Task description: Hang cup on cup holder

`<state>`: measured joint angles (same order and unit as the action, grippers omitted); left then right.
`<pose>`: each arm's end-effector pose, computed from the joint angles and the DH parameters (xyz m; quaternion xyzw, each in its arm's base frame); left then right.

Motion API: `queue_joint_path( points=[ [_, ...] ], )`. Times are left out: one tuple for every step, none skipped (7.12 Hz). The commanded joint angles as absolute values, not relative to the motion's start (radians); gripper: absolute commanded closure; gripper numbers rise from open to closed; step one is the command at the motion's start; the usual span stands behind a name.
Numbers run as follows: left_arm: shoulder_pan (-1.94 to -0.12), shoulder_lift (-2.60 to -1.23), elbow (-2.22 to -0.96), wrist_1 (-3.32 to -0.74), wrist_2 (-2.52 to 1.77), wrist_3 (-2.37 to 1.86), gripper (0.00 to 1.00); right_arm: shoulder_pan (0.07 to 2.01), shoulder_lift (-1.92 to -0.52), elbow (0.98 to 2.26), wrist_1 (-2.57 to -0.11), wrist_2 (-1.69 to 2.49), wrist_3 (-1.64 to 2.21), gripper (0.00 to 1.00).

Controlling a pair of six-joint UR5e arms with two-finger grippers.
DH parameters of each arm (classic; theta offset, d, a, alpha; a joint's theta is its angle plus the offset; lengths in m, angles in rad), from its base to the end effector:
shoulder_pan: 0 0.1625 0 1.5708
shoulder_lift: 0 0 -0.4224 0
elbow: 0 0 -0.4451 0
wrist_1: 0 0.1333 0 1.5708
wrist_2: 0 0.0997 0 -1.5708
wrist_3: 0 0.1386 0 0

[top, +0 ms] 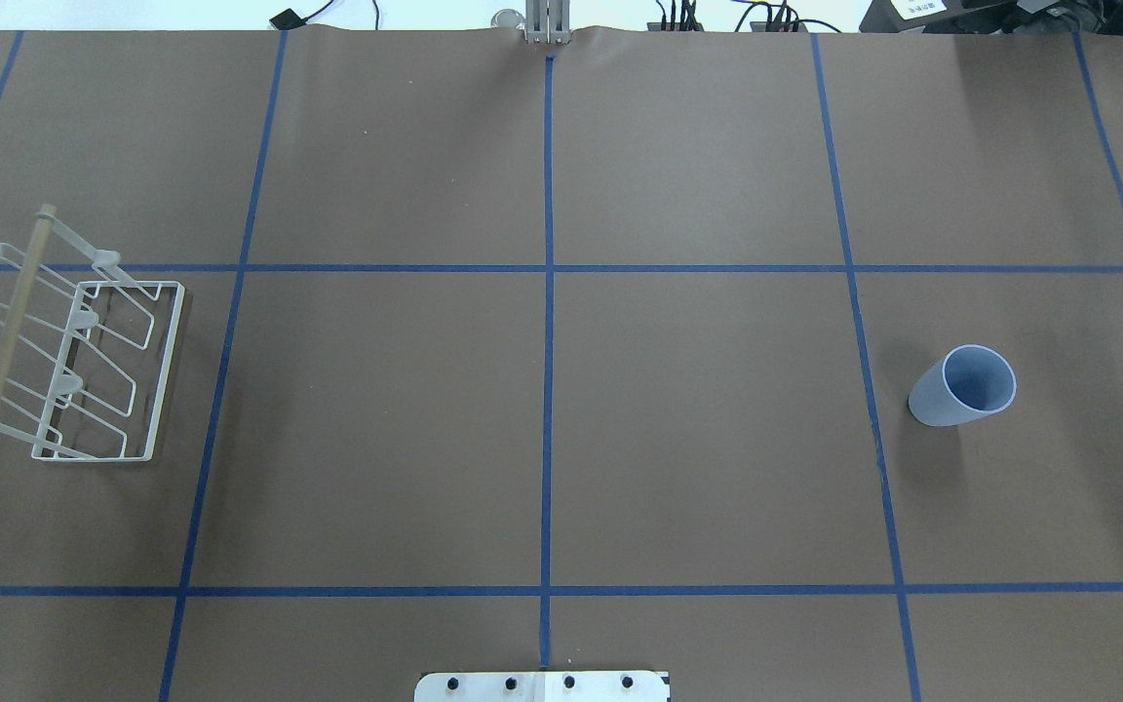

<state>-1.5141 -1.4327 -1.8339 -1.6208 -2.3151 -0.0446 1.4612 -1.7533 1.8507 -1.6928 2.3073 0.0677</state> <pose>-0.0110 -0.5008 0.6084 0.0630 0.3659 0.0374 0.9278 -0.0107 -0.4651 0.6397 -0.0433 -0.3575 -0.0151 0.9328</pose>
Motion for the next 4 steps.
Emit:
queue_joint_path(
  points=[
    [-1.514,-1.431,-1.836,-1.631,-2.315,-0.048,0.02,1.462,-1.750,1.852,-1.692,2.310,0.067,0.00],
    [-1.514,-1.431,-1.838,-1.632,-2.316,-0.045,0.02,1.462,-1.749,1.850,-1.692,2.312,0.066,0.00],
    [-1.516,-1.431,-1.832,-1.632,-2.318,-0.041,0.02,1.462,-1.744,1.853,-1.692,2.313,0.067,0.00],
    [-1.514,-1.431,-1.835,-1.635,-2.318,-0.040,0.02,1.462,-1.743,1.852,-1.689,2.312,0.067,0.00]
  ],
)
